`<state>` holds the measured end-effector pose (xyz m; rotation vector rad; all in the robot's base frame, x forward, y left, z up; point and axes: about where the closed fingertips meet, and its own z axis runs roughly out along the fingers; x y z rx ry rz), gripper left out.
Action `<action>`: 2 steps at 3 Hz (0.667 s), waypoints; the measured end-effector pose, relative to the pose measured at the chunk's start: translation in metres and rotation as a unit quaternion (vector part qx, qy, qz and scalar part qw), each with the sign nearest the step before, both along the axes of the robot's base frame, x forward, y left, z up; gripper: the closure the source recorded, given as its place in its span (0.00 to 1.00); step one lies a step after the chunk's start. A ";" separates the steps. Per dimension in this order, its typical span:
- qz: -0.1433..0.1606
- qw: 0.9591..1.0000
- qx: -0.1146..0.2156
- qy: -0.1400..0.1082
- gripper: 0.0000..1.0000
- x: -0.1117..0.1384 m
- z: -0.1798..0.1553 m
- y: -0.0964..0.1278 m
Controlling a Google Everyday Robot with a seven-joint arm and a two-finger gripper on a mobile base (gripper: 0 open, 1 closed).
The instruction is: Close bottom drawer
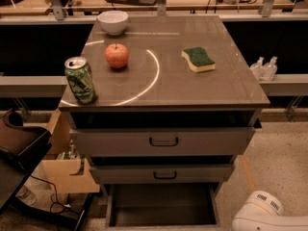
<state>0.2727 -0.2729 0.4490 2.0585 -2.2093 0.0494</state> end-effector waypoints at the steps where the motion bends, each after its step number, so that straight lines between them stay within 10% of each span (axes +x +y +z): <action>1: 0.002 1.000 0.007 -0.003 1.00 0.004 -0.019 0.004; 2: 0.006 1.000 0.028 -0.008 1.00 0.013 -0.067 0.016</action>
Offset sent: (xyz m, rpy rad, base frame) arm 0.0296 0.0456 -0.1742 0.1363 -0.0399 0.0258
